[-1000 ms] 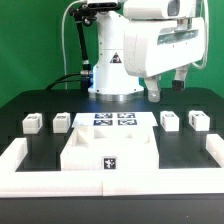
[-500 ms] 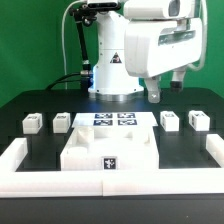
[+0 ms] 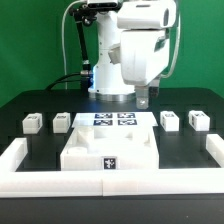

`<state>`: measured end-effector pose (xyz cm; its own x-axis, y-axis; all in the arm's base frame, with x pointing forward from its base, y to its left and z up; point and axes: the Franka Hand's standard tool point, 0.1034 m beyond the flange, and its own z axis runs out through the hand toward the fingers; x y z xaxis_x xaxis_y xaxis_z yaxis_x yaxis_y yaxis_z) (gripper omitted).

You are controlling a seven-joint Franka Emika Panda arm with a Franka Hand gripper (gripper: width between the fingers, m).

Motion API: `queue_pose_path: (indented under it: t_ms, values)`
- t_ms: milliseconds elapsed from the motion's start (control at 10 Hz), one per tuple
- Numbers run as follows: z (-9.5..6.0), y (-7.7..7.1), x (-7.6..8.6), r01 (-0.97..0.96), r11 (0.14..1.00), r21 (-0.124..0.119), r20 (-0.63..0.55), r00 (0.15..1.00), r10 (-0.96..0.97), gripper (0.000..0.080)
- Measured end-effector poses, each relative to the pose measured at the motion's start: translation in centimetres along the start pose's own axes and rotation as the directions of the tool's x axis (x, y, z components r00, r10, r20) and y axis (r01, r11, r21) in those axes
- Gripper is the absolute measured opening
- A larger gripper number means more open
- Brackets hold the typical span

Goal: Assemble square table

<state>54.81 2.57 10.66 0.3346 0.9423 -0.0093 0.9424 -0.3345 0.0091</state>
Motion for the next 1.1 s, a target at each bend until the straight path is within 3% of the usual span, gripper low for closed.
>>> queue_pose_path:
  t_ms: [200,300,600,900,1100]
  values:
    - [0.1,0.1,-0.2,0.014,1.000,0.002,0.002,1.000,-0.014,0.0650]
    - [0.5,0.3,-1.1,0.145,0.989,0.008,0.003,0.989,-0.145,0.0650]
    - [1.6,-0.3,-2.6,0.202,0.979,0.030,0.009,0.979,-0.202,0.0650]
    - [1.6,-0.4,-2.6,0.200,0.979,0.031,0.009,0.980,-0.201,0.0650]
    - [2.4,-2.0,-3.5,0.213,0.976,0.050,0.010,0.977,-0.213,0.0650]
